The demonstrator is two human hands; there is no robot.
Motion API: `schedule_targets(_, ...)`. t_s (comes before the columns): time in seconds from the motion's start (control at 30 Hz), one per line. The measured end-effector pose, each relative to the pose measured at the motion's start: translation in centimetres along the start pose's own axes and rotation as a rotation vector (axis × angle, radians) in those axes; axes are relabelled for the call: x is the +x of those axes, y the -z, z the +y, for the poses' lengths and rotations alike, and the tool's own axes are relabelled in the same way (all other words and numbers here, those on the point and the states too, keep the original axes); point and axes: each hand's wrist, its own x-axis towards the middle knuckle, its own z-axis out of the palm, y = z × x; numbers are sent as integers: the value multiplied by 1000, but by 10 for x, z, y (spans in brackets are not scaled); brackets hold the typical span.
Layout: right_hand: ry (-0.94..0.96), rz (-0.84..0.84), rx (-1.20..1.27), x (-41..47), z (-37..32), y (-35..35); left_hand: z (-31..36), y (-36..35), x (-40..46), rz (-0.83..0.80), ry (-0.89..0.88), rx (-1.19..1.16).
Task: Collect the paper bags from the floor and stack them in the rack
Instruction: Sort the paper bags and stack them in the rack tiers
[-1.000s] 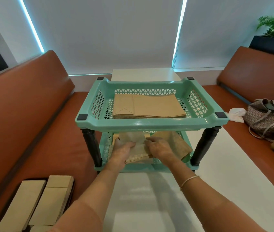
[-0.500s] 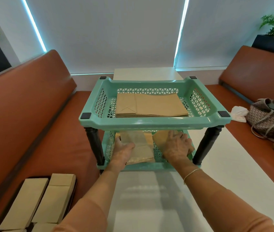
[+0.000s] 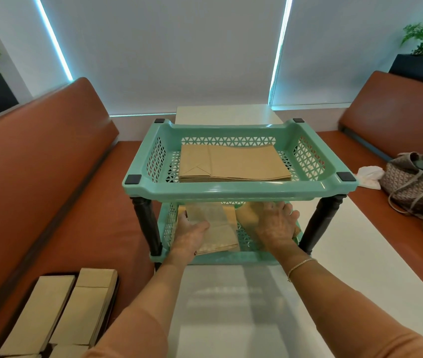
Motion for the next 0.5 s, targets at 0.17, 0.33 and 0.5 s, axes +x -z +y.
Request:
schedule_targets(0.17, -17, -50, 163, 3, -5, 7, -1, 1, 0, -3, -9, -13)
schedule_targets(0.33, -159, 0, 474, 0, 2, 23, -1, 1, 1, -7, -4, -50)
schedule_targets(0.5, -296, -208, 885, 5, -6, 26, -2, -1, 3, 2, -1, -47)
